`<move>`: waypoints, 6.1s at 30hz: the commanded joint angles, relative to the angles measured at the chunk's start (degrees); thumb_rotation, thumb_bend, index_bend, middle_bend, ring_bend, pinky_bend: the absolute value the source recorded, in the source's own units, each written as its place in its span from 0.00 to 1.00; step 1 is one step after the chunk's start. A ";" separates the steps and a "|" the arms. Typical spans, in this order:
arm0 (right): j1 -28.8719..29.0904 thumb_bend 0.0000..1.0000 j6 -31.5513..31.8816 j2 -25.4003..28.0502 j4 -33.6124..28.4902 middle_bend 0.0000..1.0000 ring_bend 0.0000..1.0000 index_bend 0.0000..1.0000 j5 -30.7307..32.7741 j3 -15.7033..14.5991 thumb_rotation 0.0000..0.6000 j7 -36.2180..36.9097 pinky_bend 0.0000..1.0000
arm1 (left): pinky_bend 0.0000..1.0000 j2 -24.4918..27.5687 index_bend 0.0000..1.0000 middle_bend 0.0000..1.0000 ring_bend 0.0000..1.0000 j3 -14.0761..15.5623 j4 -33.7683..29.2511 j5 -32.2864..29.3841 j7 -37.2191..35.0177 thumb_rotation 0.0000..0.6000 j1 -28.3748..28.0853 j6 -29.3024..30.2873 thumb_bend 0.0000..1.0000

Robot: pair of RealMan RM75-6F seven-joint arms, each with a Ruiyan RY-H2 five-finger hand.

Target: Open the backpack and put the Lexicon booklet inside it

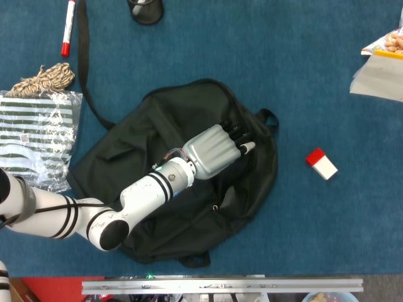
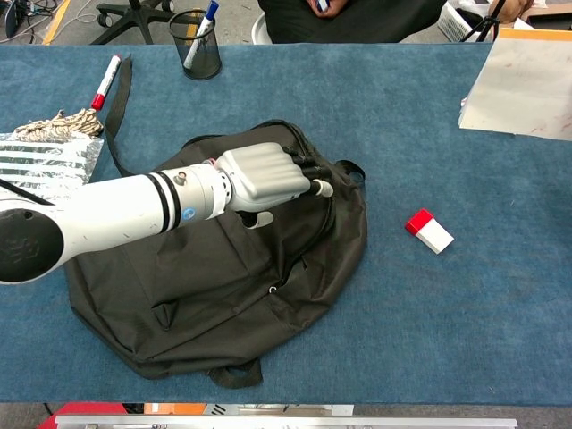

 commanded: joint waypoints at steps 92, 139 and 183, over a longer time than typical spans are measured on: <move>19.47 0.52 -27.33 -0.40 -23.09 0.59 0.47 0.80 42.90 11.06 1.00 23.90 0.61 | 0.59 12.06 0.53 0.50 0.52 2.28 -16.40 20.98 6.90 1.00 23.16 21.80 0.47; 46.20 0.53 -27.47 -16.32 -4.95 0.59 0.47 0.80 79.09 8.15 1.00 13.56 0.61 | 0.46 8.14 0.51 0.50 0.49 0.53 -15.48 33.49 14.05 1.00 30.60 26.06 0.47; 47.05 0.53 -21.88 -19.59 -6.62 0.59 0.47 0.80 80.98 11.88 1.00 -0.32 0.62 | 0.43 8.19 0.52 0.49 0.43 -2.65 -14.82 37.86 17.38 1.00 34.77 24.46 0.47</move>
